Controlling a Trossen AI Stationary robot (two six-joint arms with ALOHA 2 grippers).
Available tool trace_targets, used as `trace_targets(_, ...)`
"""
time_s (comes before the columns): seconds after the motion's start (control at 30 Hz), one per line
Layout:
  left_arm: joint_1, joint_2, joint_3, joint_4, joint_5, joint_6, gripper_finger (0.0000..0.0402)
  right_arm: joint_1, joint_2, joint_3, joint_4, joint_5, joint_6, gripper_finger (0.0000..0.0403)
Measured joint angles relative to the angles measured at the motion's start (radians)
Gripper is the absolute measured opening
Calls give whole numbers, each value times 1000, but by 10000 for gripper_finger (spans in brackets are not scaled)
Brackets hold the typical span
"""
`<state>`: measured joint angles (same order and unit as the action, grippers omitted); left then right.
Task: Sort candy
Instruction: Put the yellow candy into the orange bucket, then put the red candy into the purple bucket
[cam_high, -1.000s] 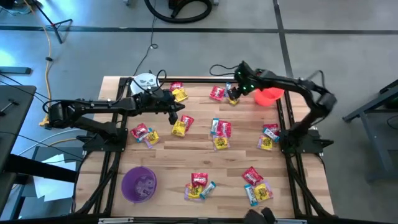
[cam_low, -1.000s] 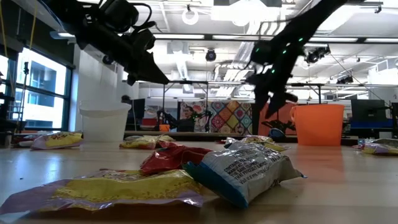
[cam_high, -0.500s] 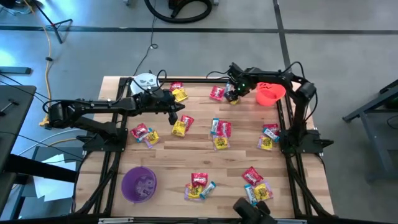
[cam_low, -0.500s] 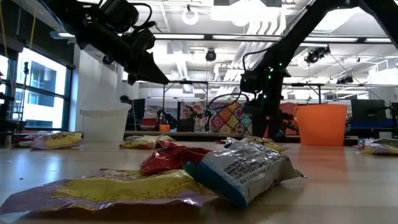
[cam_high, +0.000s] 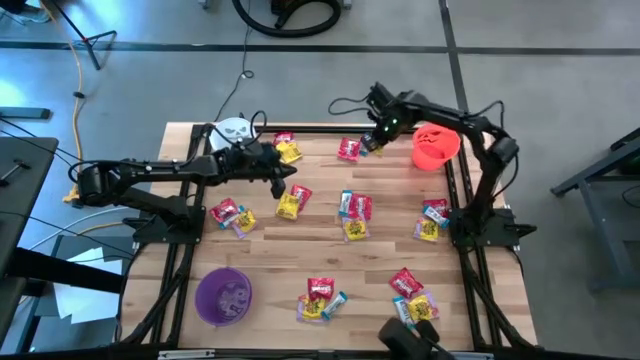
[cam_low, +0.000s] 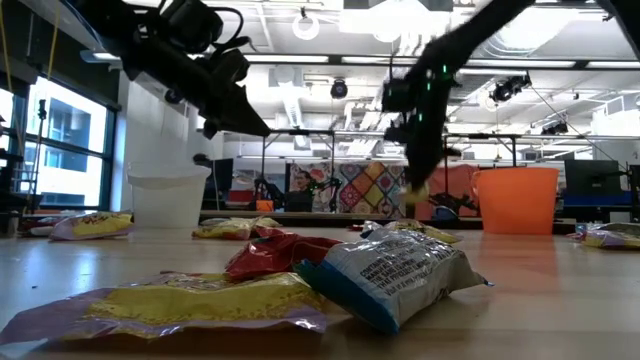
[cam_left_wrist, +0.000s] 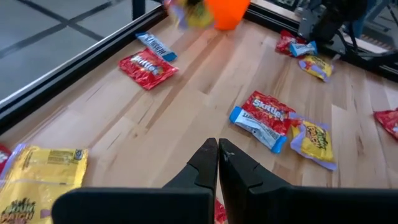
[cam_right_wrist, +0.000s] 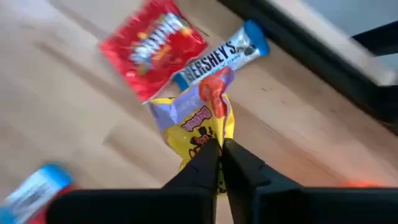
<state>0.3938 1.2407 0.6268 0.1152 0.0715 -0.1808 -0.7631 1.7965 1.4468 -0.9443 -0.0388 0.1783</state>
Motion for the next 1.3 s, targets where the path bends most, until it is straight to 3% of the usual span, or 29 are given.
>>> trace_targets(0.1,10,0,0,-10,12,-10,0,0,-89,47,-107,25,0,6)
trace_targets(0.27,13,0,0,-33,24,-10,0,-48,-269,19,-249,193,57,2)
trace_targets(0.53,13,0,0,-43,24,-11,0,-188,-436,-263,-180,307,211,1)
trace_targets(0.77,13,0,1,-43,24,-10,0,-167,-399,-382,-17,450,316,0)
trace_targets(1.0,12,0,1,-43,24,-10,0,-192,-301,-398,13,412,316,4)
trace_targets(1.13,12,0,1,-43,24,-16,0,-193,-291,-351,-55,401,311,39)
trace_targets(1.3,12,0,1,-62,24,-25,0,-191,-292,-221,-214,417,290,120)
